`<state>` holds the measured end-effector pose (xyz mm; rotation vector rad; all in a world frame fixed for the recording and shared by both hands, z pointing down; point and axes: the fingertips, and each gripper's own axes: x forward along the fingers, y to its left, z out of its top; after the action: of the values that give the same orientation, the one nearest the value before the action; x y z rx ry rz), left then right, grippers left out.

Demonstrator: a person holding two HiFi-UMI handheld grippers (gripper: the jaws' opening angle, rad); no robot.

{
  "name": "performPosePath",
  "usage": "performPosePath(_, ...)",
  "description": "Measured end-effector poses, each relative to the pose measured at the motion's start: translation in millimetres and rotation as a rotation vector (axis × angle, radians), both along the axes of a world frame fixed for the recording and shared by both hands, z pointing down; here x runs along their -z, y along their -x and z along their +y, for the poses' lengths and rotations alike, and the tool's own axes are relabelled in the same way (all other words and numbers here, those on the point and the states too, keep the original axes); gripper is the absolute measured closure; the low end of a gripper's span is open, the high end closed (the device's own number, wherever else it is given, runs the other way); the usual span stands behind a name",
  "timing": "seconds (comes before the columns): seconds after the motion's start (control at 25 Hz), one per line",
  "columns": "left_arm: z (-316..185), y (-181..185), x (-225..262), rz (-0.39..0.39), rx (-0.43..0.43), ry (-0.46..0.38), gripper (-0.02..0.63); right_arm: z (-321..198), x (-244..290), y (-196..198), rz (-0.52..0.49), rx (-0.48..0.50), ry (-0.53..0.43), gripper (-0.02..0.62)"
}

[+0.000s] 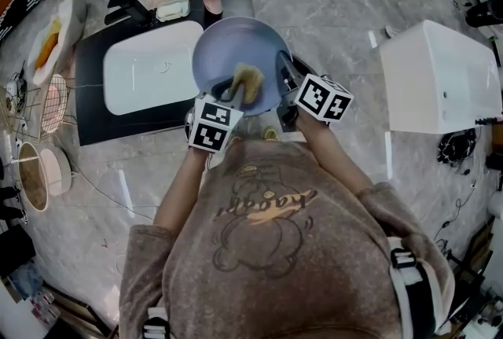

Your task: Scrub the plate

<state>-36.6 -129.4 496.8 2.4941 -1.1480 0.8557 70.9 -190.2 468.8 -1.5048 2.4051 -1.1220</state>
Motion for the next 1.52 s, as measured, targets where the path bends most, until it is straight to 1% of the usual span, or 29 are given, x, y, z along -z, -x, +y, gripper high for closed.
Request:
performPosePath(0.12,-3,6,6,0.052,0.04,0.0,0.541,-1,-18,-2,0.0,0.004,0.043,0.558)
performPosePath(0.32,-7,19,14,0.077,0.091,-0.01,0.541,-6,-47,1,0.033,0.029,0.099,0.558)
performPosePath(0.4,-7,24,13,0.079,0.108,-0.006,0.541,-9,-61,4,0.034,0.034,0.132,0.56)
performPosePath(0.72,-4,49,11,0.072,0.176,-0.001,0.541,-25,-118,17,-0.022,0.038,0.272,0.563)
performPosePath(0.84,-2,57,11,0.07,0.198,0.0,0.542,-30,-136,18,-0.017,0.031,0.309,0.563)
performPosePath(1.12,1,77,8,0.075,0.254,0.008,0.541,-38,-158,26,0.027,0.046,0.337,0.565)
performPosePath(1.32,0,83,5,0.077,0.262,0.015,0.543,-43,-163,29,0.055,0.058,0.33,0.564)
performPosePath(1.4,-1,84,7,0.081,0.266,0.014,0.541,-44,-165,29,0.092,0.066,0.324,0.562)
performPosePath(1.52,-2,85,8,0.084,0.269,0.012,0.542,-45,-168,28,0.182,0.089,0.313,0.551)
